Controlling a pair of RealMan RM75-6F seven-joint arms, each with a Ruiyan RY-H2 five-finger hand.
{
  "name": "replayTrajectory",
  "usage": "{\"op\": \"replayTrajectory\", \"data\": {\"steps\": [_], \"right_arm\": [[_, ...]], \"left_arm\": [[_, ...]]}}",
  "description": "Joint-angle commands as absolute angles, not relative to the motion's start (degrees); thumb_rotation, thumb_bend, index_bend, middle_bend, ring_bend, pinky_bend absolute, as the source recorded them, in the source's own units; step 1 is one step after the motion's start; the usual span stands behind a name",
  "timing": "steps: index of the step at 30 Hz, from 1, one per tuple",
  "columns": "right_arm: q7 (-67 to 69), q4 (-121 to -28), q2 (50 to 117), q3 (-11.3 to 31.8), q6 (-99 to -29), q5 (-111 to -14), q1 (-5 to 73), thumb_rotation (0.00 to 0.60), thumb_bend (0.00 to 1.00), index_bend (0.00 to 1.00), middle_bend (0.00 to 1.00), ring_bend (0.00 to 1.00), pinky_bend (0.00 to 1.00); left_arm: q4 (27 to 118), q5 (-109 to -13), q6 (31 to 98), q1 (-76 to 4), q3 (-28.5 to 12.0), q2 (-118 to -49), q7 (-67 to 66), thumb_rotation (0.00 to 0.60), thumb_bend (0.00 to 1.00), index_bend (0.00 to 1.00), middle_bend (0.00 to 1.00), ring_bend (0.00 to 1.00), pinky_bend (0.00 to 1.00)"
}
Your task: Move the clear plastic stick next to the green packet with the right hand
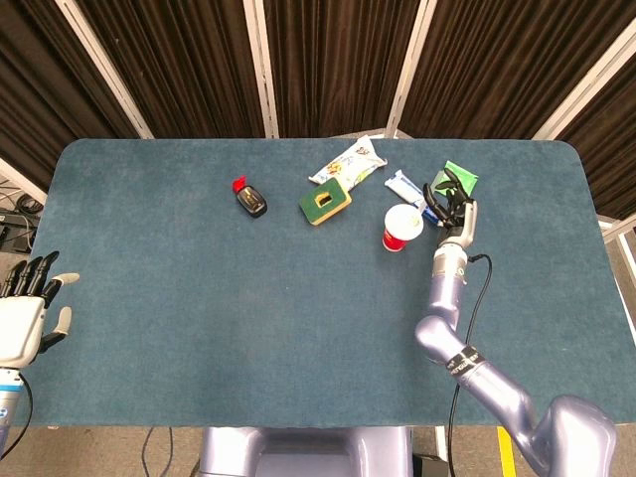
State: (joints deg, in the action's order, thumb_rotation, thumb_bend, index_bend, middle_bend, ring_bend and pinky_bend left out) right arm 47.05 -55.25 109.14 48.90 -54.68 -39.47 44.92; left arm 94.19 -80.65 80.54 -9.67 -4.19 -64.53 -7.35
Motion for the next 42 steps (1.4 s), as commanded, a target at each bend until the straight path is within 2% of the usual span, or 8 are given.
{"op": "replayTrajectory", "data": {"steps": [1,12,16,25,29,34,38,42], "right_arm": [[47.2,-56.4,108.88,48.64,-55.31,-40.13,44.26,0.6,0.21,0.61,0.19,0.0,0.0],[46.11,-68.25,104.6,46.33,-59.53,-43.29,37.23,0.6,0.21,0.6,0.19,0.0,0.0],[45.0,-72.39,103.0,45.09,-60.67,-44.2,34.83,0.6,0.21,0.52,0.17,0.0,0.0],[40.46,-82.52,95.61,39.95,-63.84,-51.46,28.09,0.6,0.21,0.5,0.17,0.0,0.0],[35.47,-87.05,89.14,36.71,-62.59,-54.75,25.4,0.6,0.19,0.45,0.16,0.0,0.0],[27.25,-91.52,78.35,32.35,-60.4,-60.64,22.39,0.6,0.16,0.33,0.06,0.0,0.0],[19.8,-94.85,70.21,27.94,-64.86,-68.26,17.72,0.6,0.14,0.22,0.0,0.0,0.0],[14.29,-96.33,65.15,22.82,-69.7,-73.4,12.66,0.6,0.11,0.14,0.0,0.0,0.0]], "left_arm": [[94.14,-80.76,80.53,-9.67,-4.15,-64.5,-7.19,0.6,0.57,0.27,0.0,0.0,0.0],[93.63,-81.88,80.53,-9.71,-3.77,-64.25,-6.06,0.6,0.57,0.27,0.0,0.0,0.0],[93.49,-82.25,80.45,-9.79,-3.66,-64.18,-5.85,0.6,0.57,0.27,0.0,0.0,0.0],[93.31,-82.52,80.43,-9.8,-3.54,-64.13,-5.59,0.6,0.57,0.27,0.0,0.0,0.0],[93.33,-82.67,80.5,-9.78,-3.48,-64.12,-5.63,0.6,0.56,0.27,0.0,0.0,0.0],[93.36,-82.77,80.48,-9.77,-3.4,-64.03,-5.69,0.6,0.55,0.27,0.0,0.0,0.0],[93.4,-82.88,80.58,-9.7,-3.33,-63.99,-5.73,0.6,0.55,0.27,0.0,0.0,0.0],[93.4,-83.05,80.72,-9.62,-3.23,-63.97,-5.89,0.6,0.55,0.27,0.0,0.0,0.0]]}}
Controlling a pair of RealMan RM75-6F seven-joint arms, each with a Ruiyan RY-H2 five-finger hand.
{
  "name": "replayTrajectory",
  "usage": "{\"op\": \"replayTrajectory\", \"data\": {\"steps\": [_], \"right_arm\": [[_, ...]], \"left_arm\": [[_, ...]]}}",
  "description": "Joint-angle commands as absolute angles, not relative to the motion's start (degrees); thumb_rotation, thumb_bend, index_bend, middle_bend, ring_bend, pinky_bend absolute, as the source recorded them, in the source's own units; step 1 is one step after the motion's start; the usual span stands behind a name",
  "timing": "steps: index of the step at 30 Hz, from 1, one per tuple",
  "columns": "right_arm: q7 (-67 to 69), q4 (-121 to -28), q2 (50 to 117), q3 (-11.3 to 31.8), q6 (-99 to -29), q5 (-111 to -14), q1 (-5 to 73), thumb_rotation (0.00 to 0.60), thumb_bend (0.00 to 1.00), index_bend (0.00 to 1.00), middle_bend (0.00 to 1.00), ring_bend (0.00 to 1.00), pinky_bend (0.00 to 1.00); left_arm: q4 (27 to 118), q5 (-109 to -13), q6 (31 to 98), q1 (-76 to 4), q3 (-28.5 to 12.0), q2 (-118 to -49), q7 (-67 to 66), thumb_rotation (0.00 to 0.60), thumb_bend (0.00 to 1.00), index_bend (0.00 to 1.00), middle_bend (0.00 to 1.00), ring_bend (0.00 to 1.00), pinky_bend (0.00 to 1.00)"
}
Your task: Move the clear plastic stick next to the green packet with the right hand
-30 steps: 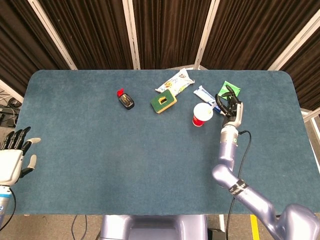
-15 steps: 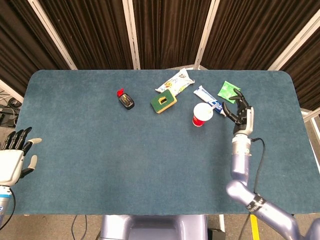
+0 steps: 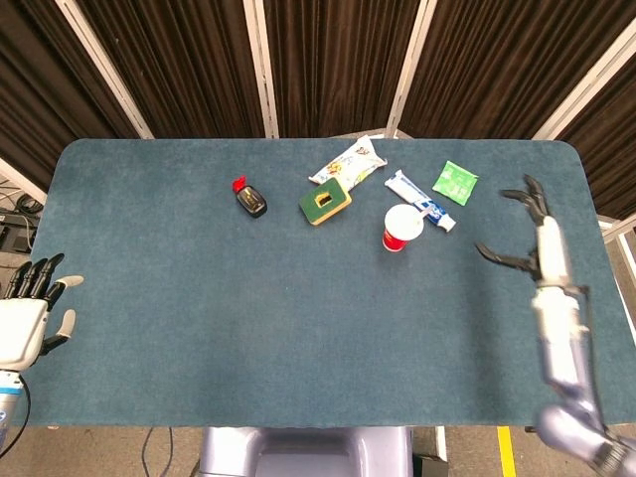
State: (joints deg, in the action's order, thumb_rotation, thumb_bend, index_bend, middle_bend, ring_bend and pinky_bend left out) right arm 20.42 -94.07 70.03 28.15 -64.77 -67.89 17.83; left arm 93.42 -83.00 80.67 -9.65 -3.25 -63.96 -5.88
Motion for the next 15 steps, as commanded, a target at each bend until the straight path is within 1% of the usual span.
{"op": "replayTrajectory", "data": {"steps": [1,6,8,11,13,15], "right_arm": [[13.09,-96.29,64.79,21.77,-71.12,-74.48,11.67,0.6,0.11,0.14,0.0,0.0,0.0],[7.75,-94.07,64.7,15.1,-79.65,-80.76,5.78,0.6,0.11,0.1,0.0,0.0,0.0],[6.18,-93.21,65.0,12.69,-81.9,-82.69,4.04,0.6,0.11,0.08,0.0,0.0,0.0],[3.67,-92.13,65.38,9.53,-84.09,-85.18,2.14,0.6,0.11,0.04,0.0,0.0,0.0],[1.93,-91.74,65.39,7.8,-84.28,-85.95,1.4,0.6,0.11,0.02,0.0,0.0,0.0],[1.4,-92.3,65.42,7.33,-84.01,-85.23,1.19,0.6,0.11,0.0,0.0,0.0,0.0]], "left_arm": [[93.39,-83.09,80.75,-9.61,-3.21,-63.98,-5.87,0.6,0.55,0.27,0.0,0.0,0.0],[93.26,-83.42,80.82,-9.59,-3.1,-63.94,-5.63,0.6,0.55,0.27,0.0,0.0,0.0],[93.21,-83.49,80.76,-9.62,-3.07,-63.9,-5.5,0.6,0.55,0.27,0.0,0.0,0.0],[93.2,-83.47,80.63,-9.66,-3.05,-63.84,-5.38,0.6,0.55,0.27,0.0,0.0,0.0],[93.23,-83.43,80.54,-9.68,-3.05,-63.78,-5.37,0.6,0.55,0.27,0.0,0.0,0.0],[93.32,-83.41,80.47,-9.68,-3.01,-63.69,-5.39,0.6,0.55,0.27,0.0,0.0,0.0]]}}
